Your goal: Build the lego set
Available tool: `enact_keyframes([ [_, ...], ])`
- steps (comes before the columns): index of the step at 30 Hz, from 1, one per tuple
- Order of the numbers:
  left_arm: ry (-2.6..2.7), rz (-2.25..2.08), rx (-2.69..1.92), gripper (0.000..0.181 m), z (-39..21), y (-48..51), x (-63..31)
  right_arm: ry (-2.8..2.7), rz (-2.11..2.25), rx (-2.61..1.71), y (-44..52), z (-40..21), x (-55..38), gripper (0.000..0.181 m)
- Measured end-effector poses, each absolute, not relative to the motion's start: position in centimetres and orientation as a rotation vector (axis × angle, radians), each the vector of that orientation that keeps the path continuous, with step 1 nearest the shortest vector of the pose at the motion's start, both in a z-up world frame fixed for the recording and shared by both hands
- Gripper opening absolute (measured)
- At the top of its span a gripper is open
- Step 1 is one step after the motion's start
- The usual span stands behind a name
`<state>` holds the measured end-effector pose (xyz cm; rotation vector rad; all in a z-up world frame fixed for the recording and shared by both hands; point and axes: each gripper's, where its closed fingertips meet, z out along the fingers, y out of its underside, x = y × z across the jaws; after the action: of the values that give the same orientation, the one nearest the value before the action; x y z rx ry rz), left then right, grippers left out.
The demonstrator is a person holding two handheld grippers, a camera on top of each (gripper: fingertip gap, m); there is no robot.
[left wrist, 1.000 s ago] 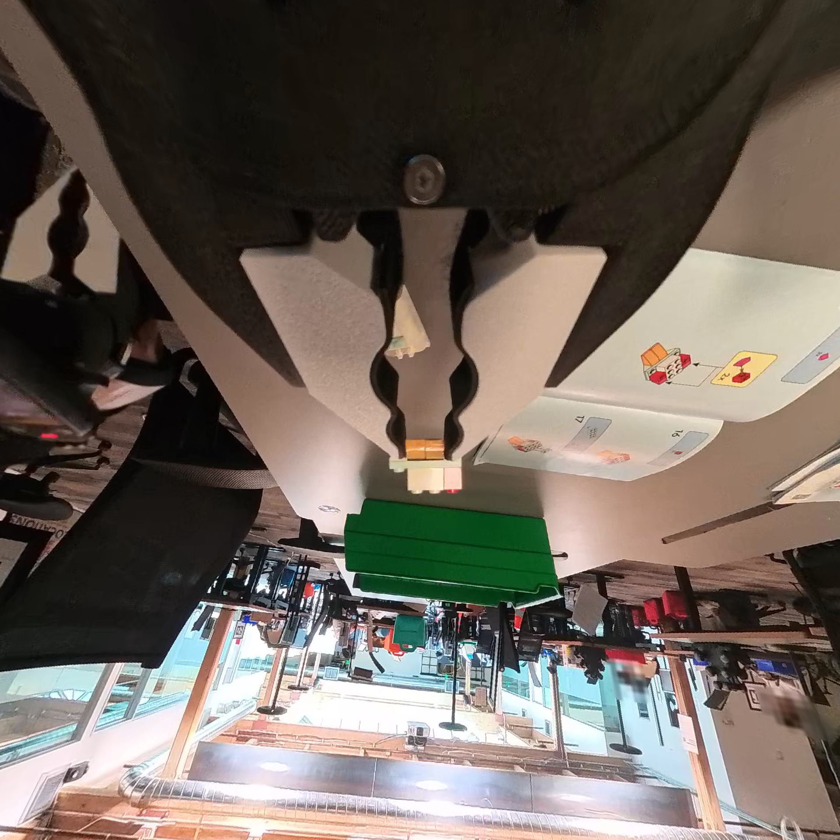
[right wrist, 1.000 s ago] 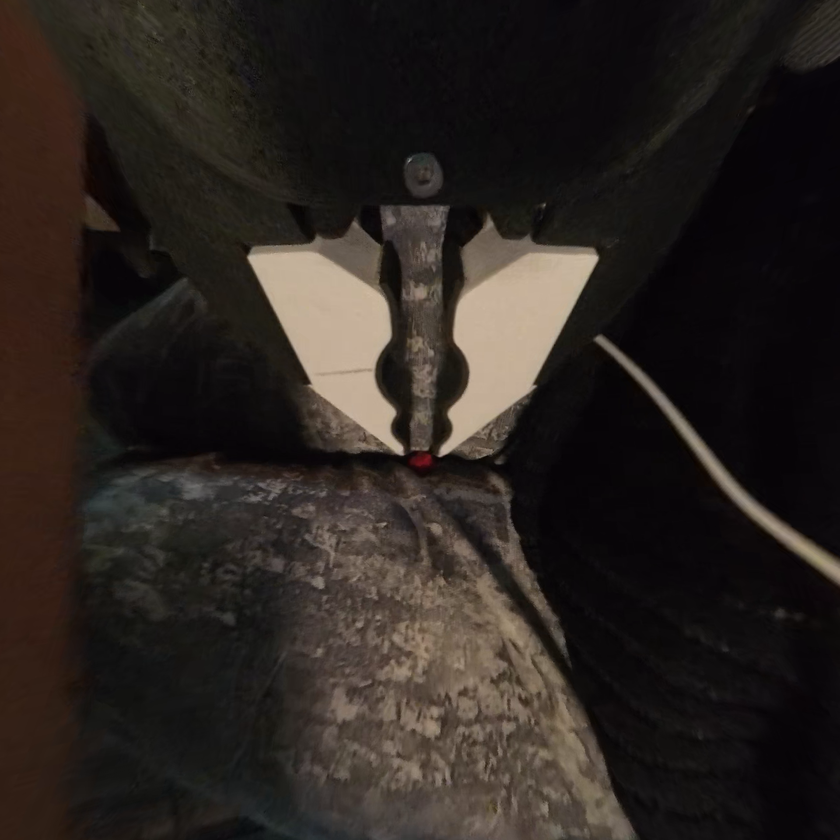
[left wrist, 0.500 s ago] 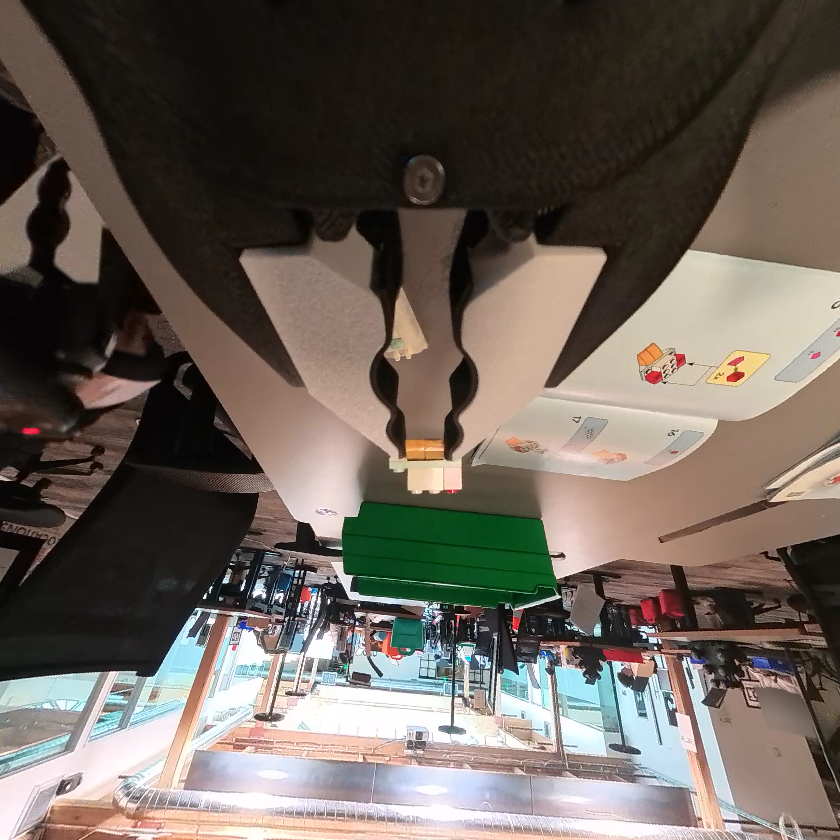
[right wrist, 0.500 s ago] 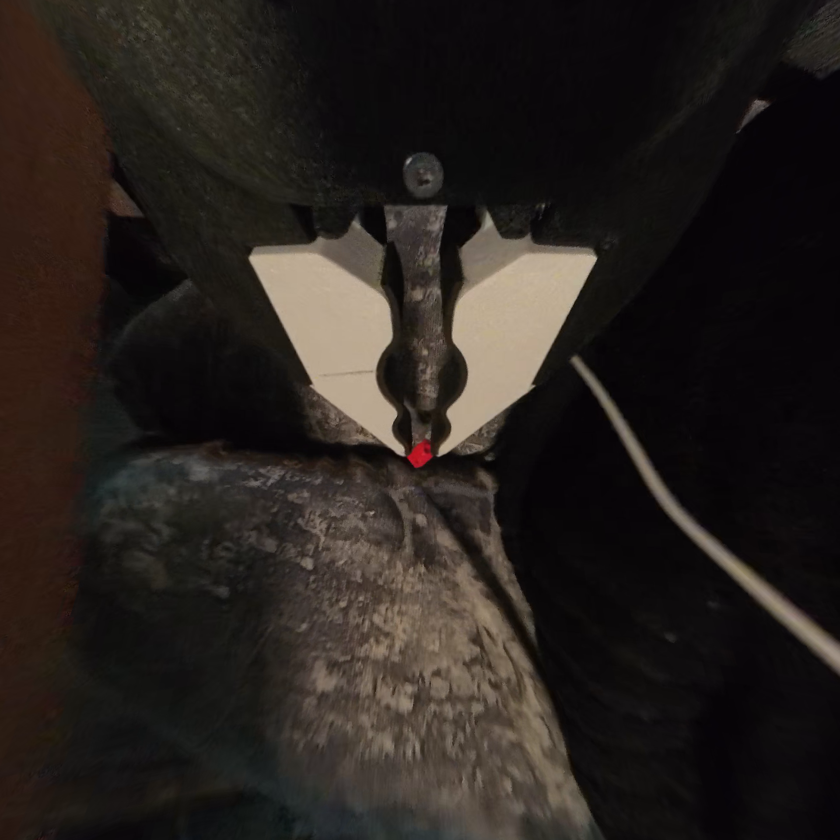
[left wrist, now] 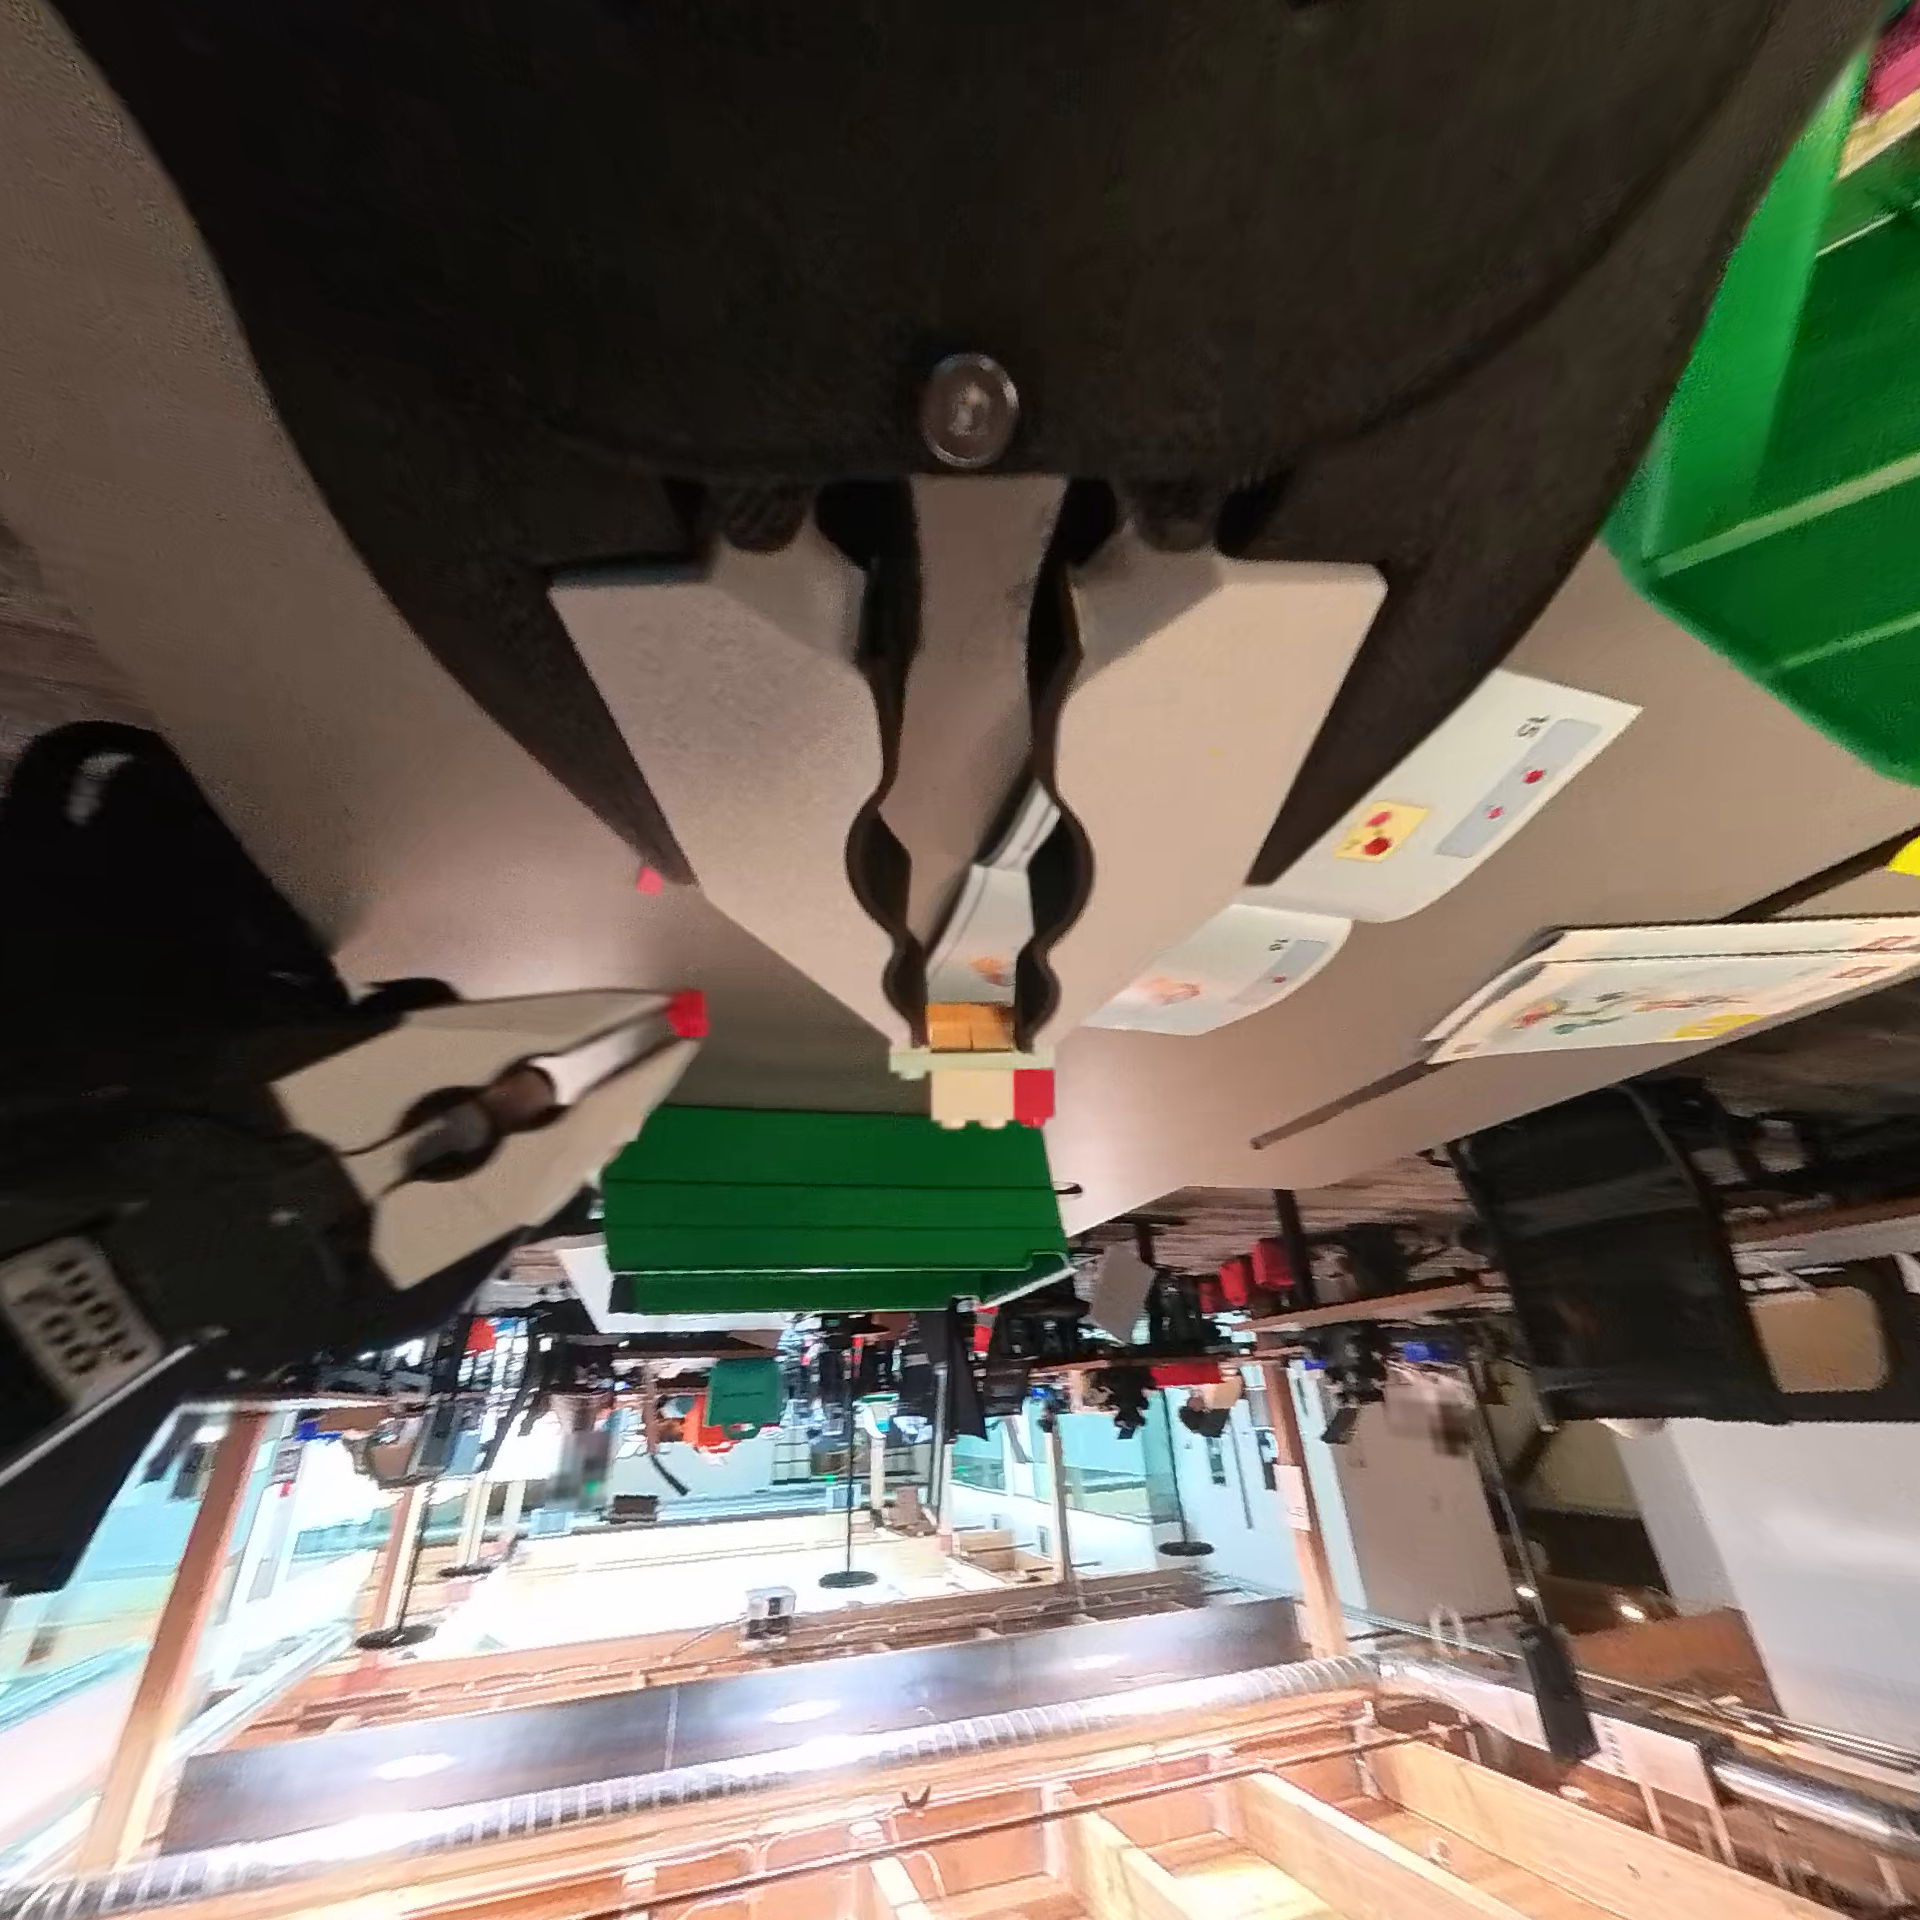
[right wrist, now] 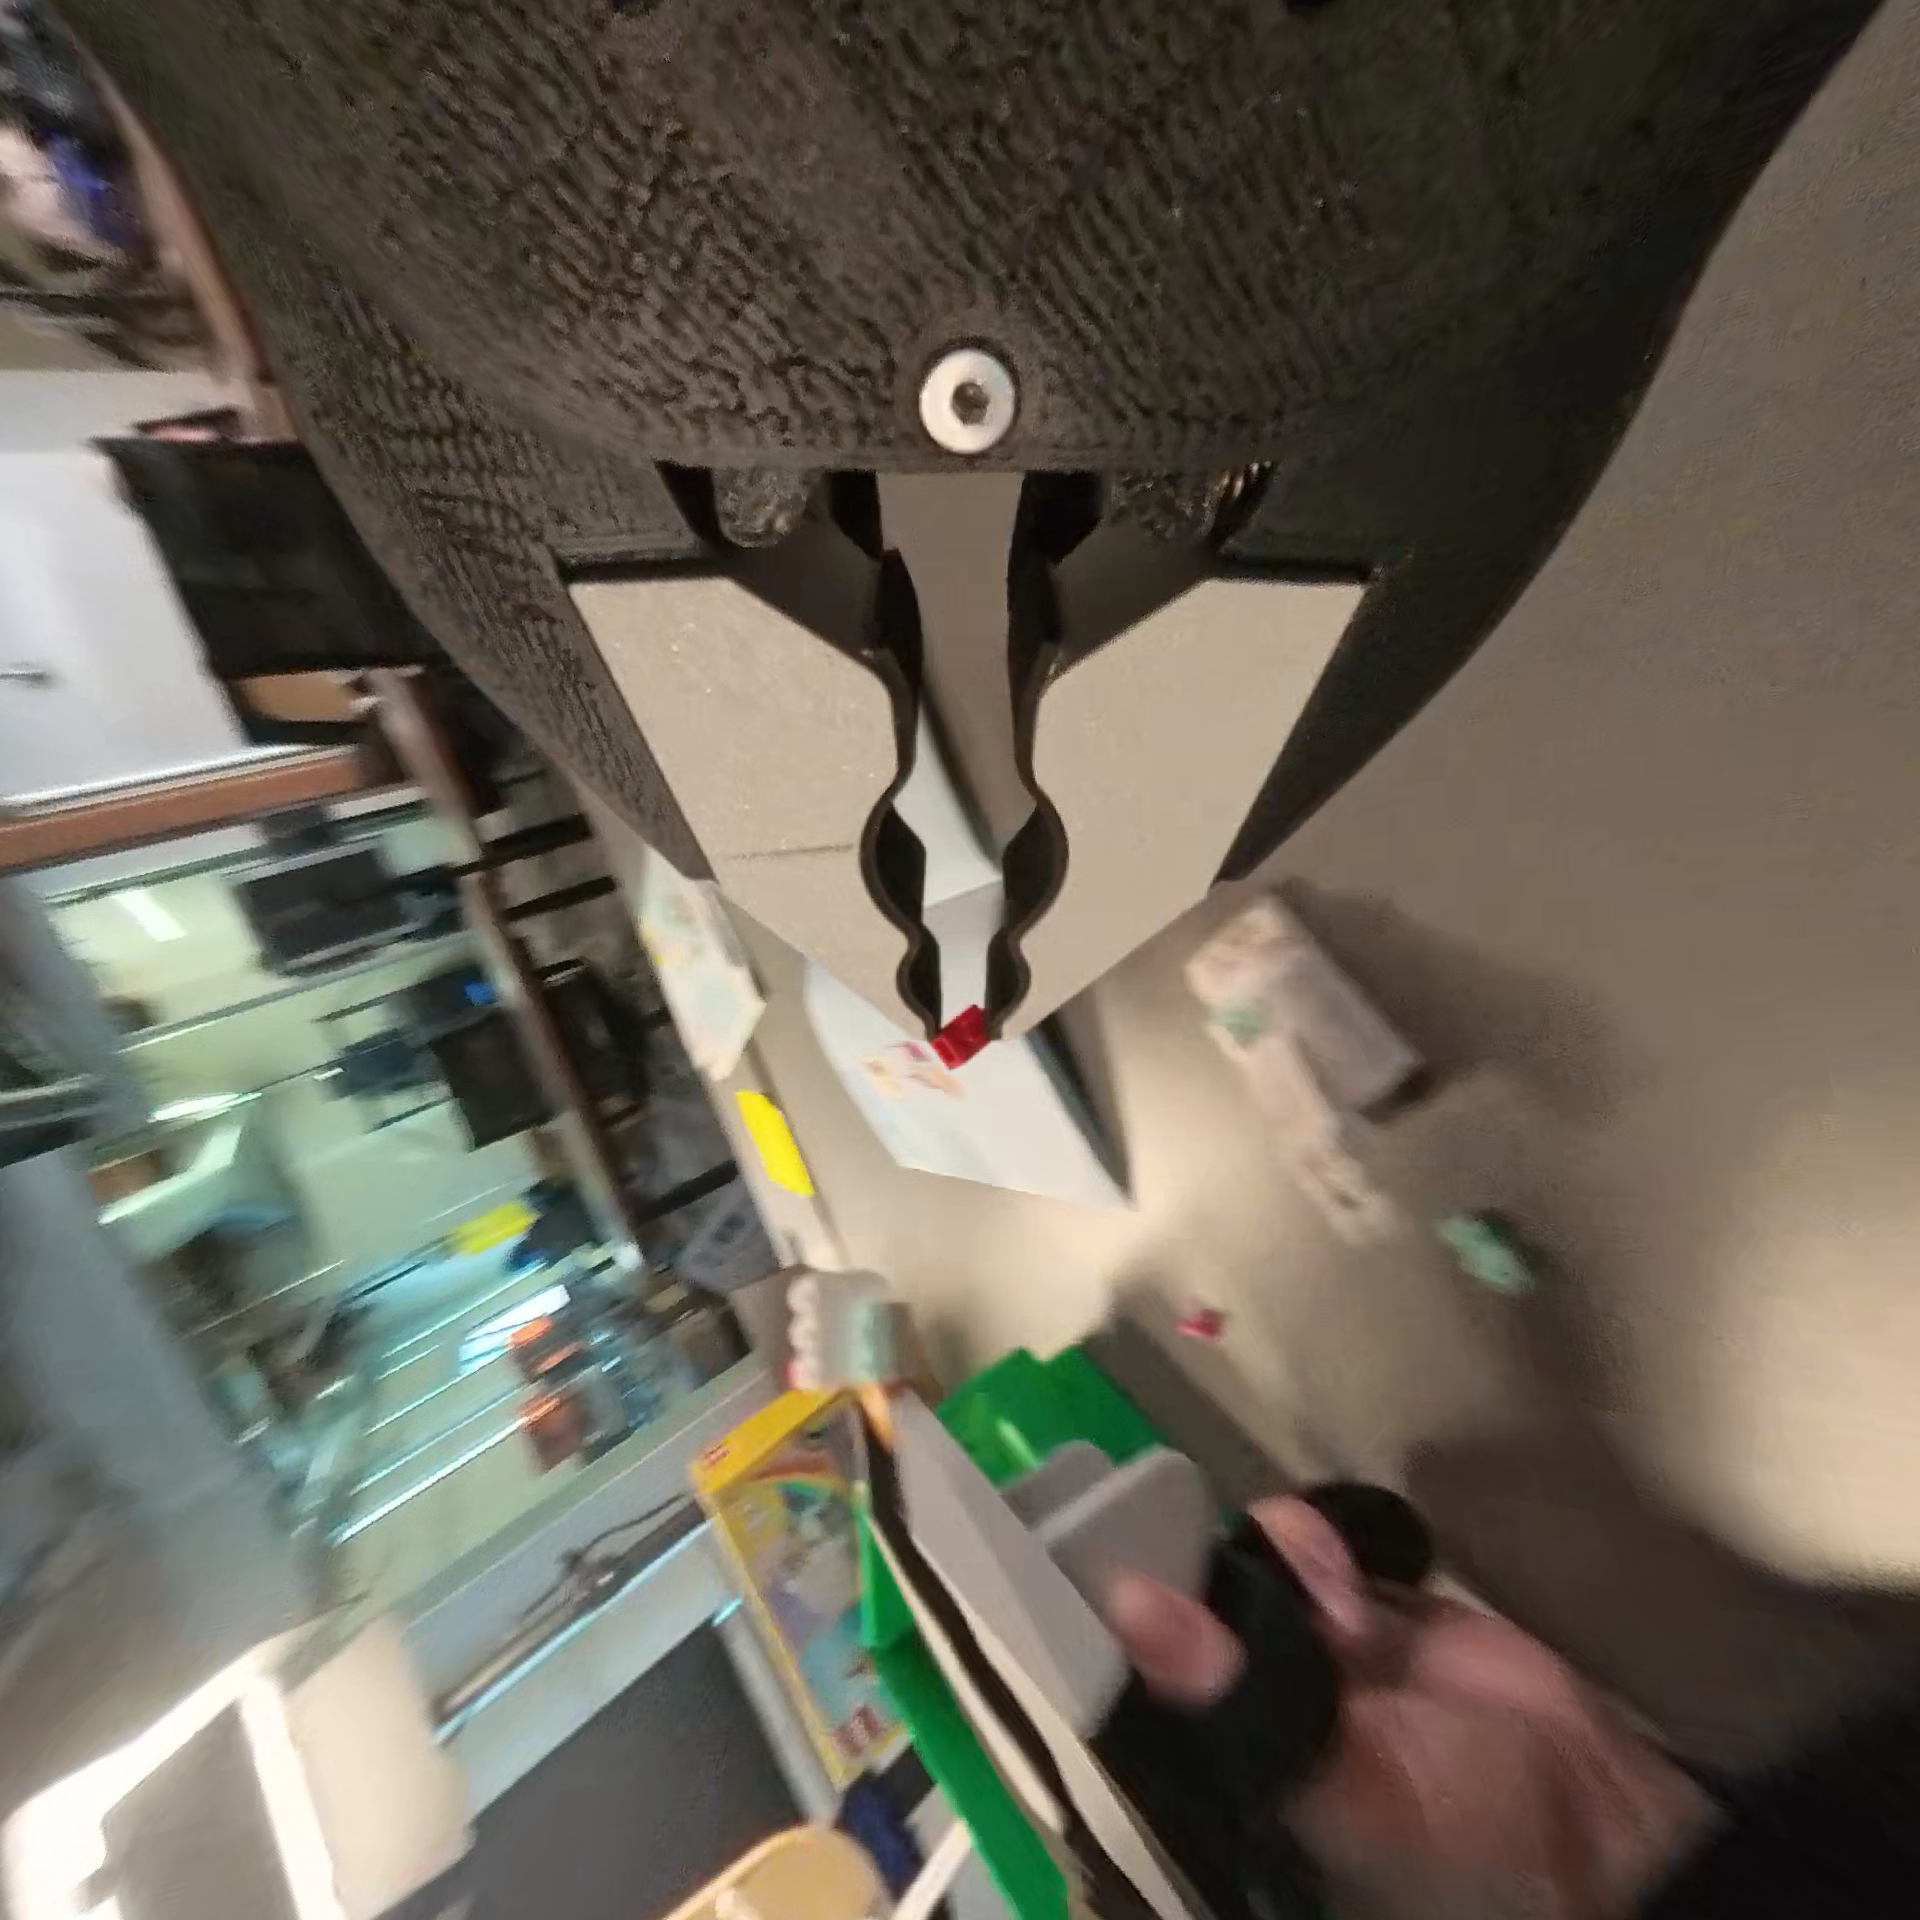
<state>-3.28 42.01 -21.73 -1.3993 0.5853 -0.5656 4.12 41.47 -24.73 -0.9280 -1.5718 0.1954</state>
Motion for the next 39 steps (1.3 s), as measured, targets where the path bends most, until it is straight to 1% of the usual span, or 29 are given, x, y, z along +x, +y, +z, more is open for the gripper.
enact_keyframes([
  [1, 0.583, -0.539, -1.399, 0.015, -21.8, 42.1, -3.5, -1.544, 0.174, -0.874, 42.9, -24.7, 3.7, 0.006],
  [6, 0.576, -0.457, -1.398, 0.015, -22.0, 42.4, -4.1, -1.452, 0.105, -0.719, 48.5, -24.7, 2.0, 0.006],
  [9, 0.575, -0.439, -1.420, 0.015, -22.6, 42.5, -4.1, -1.335, 0.109, -0.737, 50.7, -24.5, 2.4, 0.006],
  [16, 0.674, -0.367, -1.427, 0.015, -23.5, 42.2, -2.8, -1.264, 0.119, -0.830, 52.2, -24.4, 4.0, 0.006],
  [20, 0.648, -0.363, -1.431, 0.015, -23.4, 42.4, -3.3, -1.309, 0.087, -0.795, 51.7, -24.9, 3.6, 0.006],
  [23, 0.612, -0.375, -1.440, 0.015, -23.3, 42.7, -4.0, -1.401, 0.004, -0.688, 50.5, -25.8, 2.7, 0.006],
  [26, 0.587, -0.377, -1.468, 0.015, -23.4, 43.2, -4.6, -1.530, -0.191, -0.502, 49.6, -26.9, 2.1, 0.006],
  [30, 0.570, -0.393, -1.488, 0.015, -23.5, 43.5, -4.9, -1.871, -0.399, -0.188, 47.6, -29.8, 2.4, 0.006],
  [35, 0.552, -0.431, -1.500, 0.015, -23.5, 43.7, -5.2, -2.239, -0.373, 0.037, 46.2, -31.4, 4.6, 0.006],
  [39, 0.546, -0.458, -1.504, 0.015, -23.5, 43.8, -5.2, -2.409, -0.383, 0.183, 45.9, -32.7, 6.4, 0.006],
])
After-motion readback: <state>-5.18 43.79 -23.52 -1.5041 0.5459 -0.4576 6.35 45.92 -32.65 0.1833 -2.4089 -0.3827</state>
